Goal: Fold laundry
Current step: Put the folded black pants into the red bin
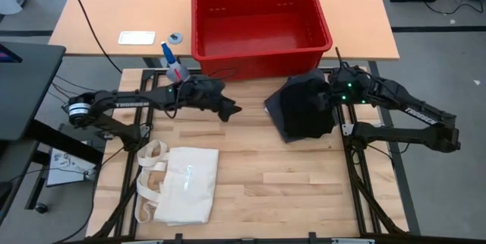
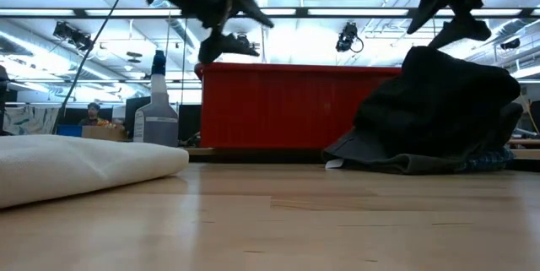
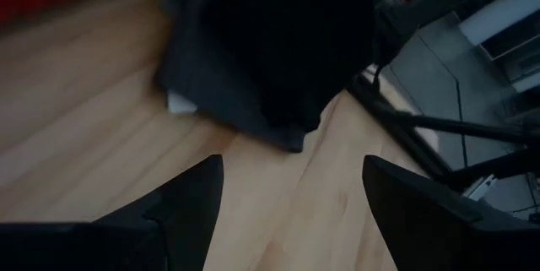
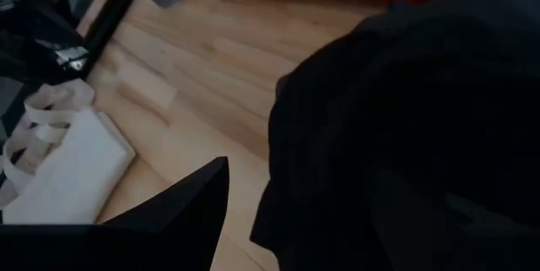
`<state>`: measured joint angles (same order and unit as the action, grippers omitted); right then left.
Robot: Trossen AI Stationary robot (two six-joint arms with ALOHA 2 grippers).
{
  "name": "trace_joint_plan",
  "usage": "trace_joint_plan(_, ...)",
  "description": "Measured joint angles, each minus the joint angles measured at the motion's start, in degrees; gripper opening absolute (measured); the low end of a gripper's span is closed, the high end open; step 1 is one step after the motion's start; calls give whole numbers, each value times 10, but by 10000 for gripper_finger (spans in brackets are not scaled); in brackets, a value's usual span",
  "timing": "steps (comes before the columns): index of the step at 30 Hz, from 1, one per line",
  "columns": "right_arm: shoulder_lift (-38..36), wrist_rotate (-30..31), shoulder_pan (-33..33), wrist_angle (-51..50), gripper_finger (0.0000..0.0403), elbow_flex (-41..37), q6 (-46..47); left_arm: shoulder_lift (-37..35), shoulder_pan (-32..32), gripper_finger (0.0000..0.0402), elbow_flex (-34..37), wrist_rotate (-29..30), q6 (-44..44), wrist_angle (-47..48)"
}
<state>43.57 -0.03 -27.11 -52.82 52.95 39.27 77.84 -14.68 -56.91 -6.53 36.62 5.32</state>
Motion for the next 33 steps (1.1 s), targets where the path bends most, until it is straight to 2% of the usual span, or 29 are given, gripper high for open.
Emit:
trace_joint_plan(3, 0, 5, 0, 6, 276, 6, 2, 14, 1, 288, -33, 0, -6, -1)
trace_joint_plan(10, 19, 15, 1, 8, 276, 6, 47, 18, -19, 288, -62, -4, -92, 0)
trace_joint_plan(16, 46, 3, 9, 8, 276, 6, 85, 21, -81, 288, -63, -82, -108, 1)
trace_joint_plan(21, 70, 0, 9, 9, 276, 6, 101, 21, -105, 288, -63, -140, -152, 1)
trace_joint_plan(28, 79, 2, 9, 42, 276, 6, 115, 21, -102, 288, -63, -169, -135, 4)
trace_joint_plan(31, 79, 16, 2, 63, 276, 6, 89, 21, -96, 288, -63, -172, -137, 4)
trace_joint_plan(33, 79, 0, -9, 81, 276, 6, 68, 22, -93, 288, -63, -171, -137, 3)
